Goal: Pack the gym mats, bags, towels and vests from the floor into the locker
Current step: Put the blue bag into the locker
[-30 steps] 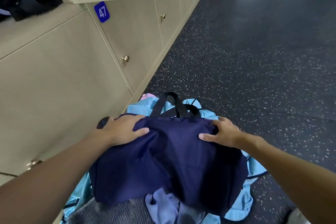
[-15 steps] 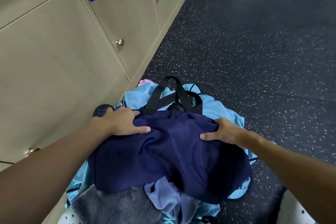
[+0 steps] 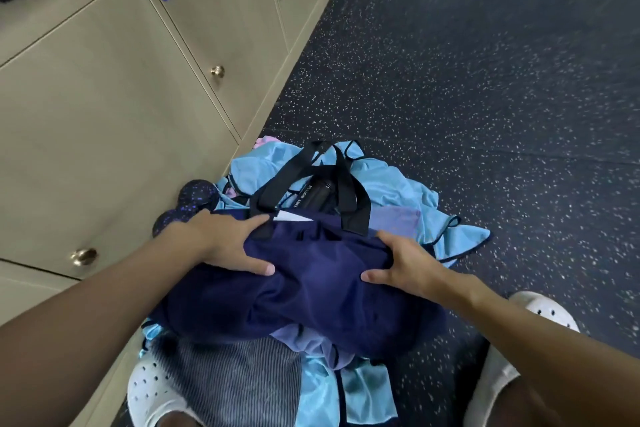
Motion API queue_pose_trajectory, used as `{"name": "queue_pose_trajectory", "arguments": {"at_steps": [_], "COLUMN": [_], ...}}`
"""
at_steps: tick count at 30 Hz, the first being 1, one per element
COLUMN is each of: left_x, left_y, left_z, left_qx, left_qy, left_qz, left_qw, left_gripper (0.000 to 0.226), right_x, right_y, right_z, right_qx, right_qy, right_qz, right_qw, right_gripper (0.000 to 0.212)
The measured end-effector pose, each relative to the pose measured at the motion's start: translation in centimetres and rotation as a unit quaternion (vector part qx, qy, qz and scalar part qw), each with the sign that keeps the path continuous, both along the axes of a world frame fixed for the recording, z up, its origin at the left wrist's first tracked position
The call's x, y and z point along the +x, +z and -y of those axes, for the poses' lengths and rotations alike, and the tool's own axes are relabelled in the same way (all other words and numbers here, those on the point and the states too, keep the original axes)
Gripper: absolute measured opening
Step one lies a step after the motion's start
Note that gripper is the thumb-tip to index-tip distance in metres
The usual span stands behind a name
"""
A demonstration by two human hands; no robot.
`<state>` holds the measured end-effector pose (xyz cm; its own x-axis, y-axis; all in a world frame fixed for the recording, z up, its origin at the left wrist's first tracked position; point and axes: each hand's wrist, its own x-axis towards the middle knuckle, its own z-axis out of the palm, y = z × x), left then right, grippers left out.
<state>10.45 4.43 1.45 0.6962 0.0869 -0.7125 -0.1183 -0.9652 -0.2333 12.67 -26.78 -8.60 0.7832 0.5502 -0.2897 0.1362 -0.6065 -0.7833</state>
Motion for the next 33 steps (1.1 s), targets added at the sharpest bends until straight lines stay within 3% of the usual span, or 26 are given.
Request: {"name": "queue_pose_trajectory", "arguments": {"at_steps": [4,8,11,13,18,22,29,31,33], "left_x": [-4.1,-7.0,-8.1,-8.3,-7.9,-6.2,-2.0,-1.0,-0.4], "left_y": [-0.7,-1.4,-2.1,-2.6,-3.6,-3.7,-4.9,-5.2,-5.1], "left_z": [1.1,1.3,1.1,1.0,0.7,0.3,0.2,0.6,0.9], "left_qx": [0.018,0.047,0.022,0.011,-0.014,-0.021,-0.042,-0.048,-0.05], "left_qy": [-0.03,-0.086,-0.103,-0.081,-0.032,-0.045,-0.105,-0.101,-0.095], "left_qz": [0.015,0.088,0.111,0.082,0.075,0.113,0.09,0.068,0.043], "left_qw": [0.999,0.991,0.988,0.993,0.997,0.992,0.99,0.991,0.993], "left_gripper": [0.114,0.099,0.093,0.096,0.108,0.124,0.141,0.143,0.144], "right_x": [-1.9,-3.5,-4.2,-4.3,-3.3,-1.4,0.7,0.7,0.6], "right_y": [-0.5,-1.0,-1.1,-1.1,-0.9,-1.0,-2.2,-2.2,-2.0], "right_z": [-0.1,-0.6,-0.7,-1.0,-2.2,-3.5,-4.8,-5.1,-5.5], "right_qx": [-0.029,-0.085,-0.121,-0.14,-0.175,-0.168,-0.214,-0.214,-0.198], "right_qy": [0.064,0.045,0.036,0.045,0.057,0.073,0.097,0.103,0.107], "right_qz": [-0.006,-0.025,-0.034,-0.006,0.085,0.078,0.03,0.024,0.031], "right_qw": [0.997,0.995,0.991,0.989,0.979,0.98,0.972,0.971,0.974], "right_gripper": [0.063,0.084,0.125,0.137,0.14,0.144,0.146,0.138,0.115]}}
